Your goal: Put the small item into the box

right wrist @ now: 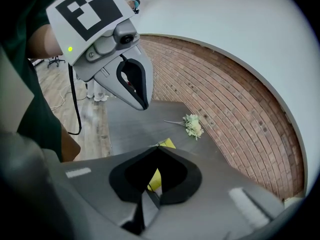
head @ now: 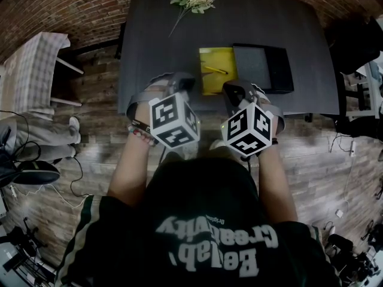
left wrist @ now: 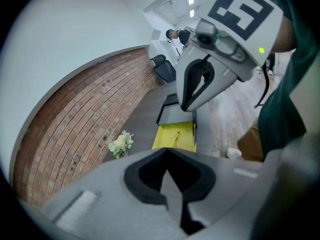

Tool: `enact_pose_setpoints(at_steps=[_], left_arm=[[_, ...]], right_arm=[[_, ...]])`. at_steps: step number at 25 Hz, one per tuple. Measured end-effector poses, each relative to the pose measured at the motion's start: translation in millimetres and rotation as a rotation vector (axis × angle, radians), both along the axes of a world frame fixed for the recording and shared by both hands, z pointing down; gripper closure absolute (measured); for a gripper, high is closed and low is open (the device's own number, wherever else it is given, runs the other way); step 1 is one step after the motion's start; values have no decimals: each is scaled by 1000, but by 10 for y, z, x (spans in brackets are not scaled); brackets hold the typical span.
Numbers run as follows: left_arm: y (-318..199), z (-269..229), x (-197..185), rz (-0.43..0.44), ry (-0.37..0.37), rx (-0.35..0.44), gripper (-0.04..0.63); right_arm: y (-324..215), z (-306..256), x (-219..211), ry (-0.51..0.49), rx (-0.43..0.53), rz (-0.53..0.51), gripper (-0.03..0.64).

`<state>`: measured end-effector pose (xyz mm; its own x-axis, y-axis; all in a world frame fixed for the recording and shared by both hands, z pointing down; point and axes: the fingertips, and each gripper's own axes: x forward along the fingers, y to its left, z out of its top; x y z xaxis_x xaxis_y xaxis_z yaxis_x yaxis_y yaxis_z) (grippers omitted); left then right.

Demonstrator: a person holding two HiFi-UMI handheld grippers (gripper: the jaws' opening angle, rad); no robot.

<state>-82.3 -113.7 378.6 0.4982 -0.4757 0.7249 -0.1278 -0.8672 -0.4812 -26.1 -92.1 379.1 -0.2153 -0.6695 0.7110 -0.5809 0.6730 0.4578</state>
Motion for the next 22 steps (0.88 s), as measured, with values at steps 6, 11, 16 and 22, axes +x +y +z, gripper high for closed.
enact_pose_setpoints(at_steps=[6,11,16,22], left_arm=[[-19,-11,-35,-2,3,0,592],[-28,9,-55,-4,2,1,592],[-48,13,-63,-4,2,1,591],[-34,19,-67,-2,0,2,592]], right_arm=[[-21,-14,-32,8,3,-5,611],[-33,1,-40,11,4,-6,611],[-60,8,-54,11,7,-8,611],[-47,15,-52,14,7,-7,611]])
